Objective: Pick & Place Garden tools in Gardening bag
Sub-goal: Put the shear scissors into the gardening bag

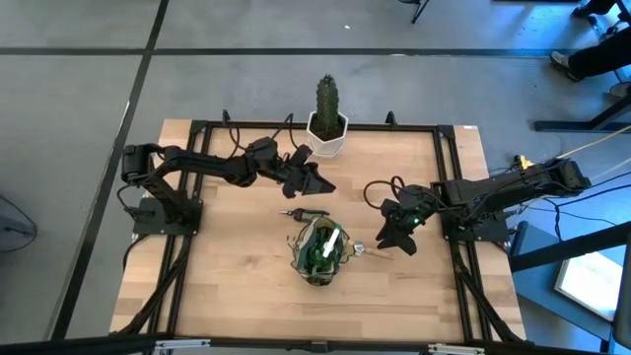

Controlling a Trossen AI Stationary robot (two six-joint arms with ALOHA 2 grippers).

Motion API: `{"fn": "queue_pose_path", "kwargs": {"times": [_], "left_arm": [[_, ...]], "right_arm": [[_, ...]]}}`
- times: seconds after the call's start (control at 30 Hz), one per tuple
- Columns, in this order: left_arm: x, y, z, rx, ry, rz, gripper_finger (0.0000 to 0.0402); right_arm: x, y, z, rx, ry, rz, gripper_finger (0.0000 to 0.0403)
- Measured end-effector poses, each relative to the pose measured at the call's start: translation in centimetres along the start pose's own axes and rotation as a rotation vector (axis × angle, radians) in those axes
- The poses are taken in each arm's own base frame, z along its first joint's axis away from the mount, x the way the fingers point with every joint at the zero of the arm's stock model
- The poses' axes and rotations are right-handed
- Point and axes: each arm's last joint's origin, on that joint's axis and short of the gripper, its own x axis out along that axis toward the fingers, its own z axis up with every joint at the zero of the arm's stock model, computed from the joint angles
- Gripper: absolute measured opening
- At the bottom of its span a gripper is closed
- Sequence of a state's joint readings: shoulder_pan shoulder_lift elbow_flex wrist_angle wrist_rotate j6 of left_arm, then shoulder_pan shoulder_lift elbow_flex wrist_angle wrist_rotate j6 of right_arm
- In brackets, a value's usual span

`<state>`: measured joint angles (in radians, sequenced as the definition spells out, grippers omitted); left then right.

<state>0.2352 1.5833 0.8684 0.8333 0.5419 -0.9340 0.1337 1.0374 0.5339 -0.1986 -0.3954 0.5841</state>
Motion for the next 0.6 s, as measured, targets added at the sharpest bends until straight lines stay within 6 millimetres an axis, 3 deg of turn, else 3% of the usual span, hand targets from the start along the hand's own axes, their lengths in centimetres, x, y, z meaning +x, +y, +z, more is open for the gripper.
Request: {"fn": "queue_pose_path", "kwargs": {"times": [0.17,0.3,0.47,0.6], "left_arm": [[-1.4,0.6,0.1,-0.112,0.161,0.072,0.0102],[-4.2,0.9,-0.9,-0.139,0.328,0.332,0.0084],[-7.8,0.5,-1.9,-0.066,0.475,0.617,0.0065],[-8.4,0.1,-2.7,0.063,0.588,0.639,0.0062]], "right_arm": [[0.0,0.0,0.0,0.003,0.001,0.0,0.0167],[0.1,0.2,-0.2,-0.001,0.014,0.002,0.0167],[0.1,0.1,-0.2,-0.002,0.008,-0.007,0.0167],[0.1,0.0,-0.1,-0.003,-0.02,-0.045,0.0167]]}}
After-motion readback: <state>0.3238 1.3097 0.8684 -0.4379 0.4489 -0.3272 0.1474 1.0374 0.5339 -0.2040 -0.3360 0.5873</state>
